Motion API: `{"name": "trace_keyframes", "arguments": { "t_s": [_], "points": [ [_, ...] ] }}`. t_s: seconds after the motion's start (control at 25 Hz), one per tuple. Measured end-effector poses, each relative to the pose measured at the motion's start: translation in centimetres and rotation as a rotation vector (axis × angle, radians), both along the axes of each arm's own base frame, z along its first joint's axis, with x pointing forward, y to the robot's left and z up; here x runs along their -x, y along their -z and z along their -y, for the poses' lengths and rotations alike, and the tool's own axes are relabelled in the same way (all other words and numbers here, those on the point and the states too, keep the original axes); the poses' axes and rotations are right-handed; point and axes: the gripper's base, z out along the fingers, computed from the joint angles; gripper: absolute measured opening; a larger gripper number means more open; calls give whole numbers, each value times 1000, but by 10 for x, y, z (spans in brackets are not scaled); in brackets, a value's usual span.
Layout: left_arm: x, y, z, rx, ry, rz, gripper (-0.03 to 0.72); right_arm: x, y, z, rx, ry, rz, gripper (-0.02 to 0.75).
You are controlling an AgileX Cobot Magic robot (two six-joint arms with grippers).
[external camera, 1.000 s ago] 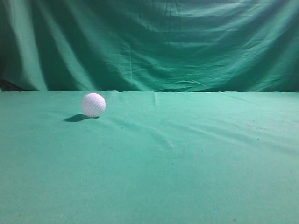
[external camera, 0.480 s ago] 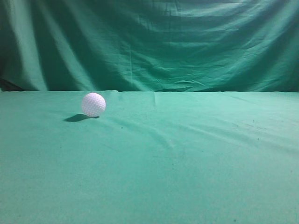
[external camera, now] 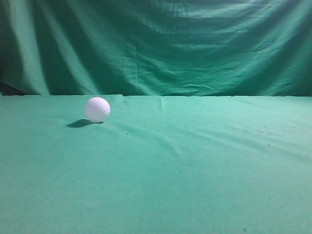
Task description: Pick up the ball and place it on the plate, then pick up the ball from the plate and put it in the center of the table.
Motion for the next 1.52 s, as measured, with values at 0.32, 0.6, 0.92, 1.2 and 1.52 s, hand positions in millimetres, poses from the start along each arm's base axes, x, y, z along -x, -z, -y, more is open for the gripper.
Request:
{"name": "trace_keyframes", "arguments": {
  "t_s": [0.32, 0.6, 0.92, 1.2, 1.52],
  "points": [
    [0, 0, 0, 0, 0, 0, 69, -1, 21, 30, -9, 344, 57, 0],
    [0, 0, 0, 0, 0, 0, 69, 5, 75, 46, -58, 577, 95, 0],
    [0, 0, 0, 0, 0, 0, 69, 8, 88, 49, -31, 619, 37, 0],
    [0, 0, 0, 0, 0, 0, 69, 8, 88, 49, -29, 619, 31, 0],
    [0, 0, 0, 0, 0, 0, 69, 8, 88, 49, -29, 619, 32, 0]
  ]
}}
